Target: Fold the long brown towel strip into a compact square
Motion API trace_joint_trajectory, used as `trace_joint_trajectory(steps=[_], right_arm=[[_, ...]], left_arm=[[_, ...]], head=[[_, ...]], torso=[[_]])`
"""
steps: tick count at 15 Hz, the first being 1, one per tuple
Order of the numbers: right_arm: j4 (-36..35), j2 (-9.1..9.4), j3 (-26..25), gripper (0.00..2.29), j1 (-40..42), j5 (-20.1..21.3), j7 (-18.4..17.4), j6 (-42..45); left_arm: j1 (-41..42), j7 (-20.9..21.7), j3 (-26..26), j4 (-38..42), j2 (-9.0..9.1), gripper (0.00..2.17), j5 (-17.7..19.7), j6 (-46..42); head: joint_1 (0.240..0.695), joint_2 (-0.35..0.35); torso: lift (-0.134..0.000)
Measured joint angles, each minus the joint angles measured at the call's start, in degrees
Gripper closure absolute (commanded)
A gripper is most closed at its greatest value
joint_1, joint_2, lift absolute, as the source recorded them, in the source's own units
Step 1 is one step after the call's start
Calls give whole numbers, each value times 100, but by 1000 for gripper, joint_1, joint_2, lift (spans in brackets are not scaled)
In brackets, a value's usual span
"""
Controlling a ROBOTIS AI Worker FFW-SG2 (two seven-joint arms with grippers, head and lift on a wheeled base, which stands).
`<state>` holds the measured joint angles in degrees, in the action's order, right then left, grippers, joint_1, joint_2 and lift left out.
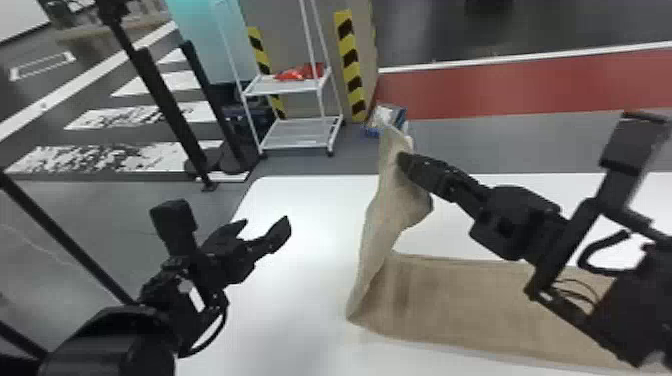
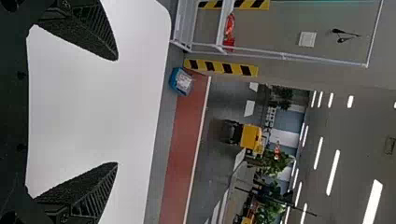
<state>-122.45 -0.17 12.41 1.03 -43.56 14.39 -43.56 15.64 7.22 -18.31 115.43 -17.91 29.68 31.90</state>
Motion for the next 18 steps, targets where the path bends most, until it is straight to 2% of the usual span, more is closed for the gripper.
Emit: trace_joint_trajectory(steps=[3,5,8,10,14,18], right_arm=[[-236,-2,-552,1058,372,-400,166,-17],[-274,-80,-833,1058,579,-619,299,-24],[-292,-152,-1278,1058,906,-862,523,-23],[-290,-178,-1546,1058,1082,-1002,647,-55],[-113,-258,-1962,1058,1334,-1161,803,-189],[358,-375,-2108,1058,1220,-1163,935,-276]], left_arm=[[1,-42,119,21,-1,83,-113,45],[14,-92,195,61,0,83,-169,86],[35,-133,266,111,0,83,-237,144],[38,-172,314,122,-1,83,-263,172],[45,-177,392,173,-1,83,-323,227],[118,-177,405,223,-2,83,-341,234]], head=[[655,350],[671,350],[695,350],[695,350],[695,311],[695,292]], torso=[[-124],[-124],[-124],[-124],[-124],[-124]])
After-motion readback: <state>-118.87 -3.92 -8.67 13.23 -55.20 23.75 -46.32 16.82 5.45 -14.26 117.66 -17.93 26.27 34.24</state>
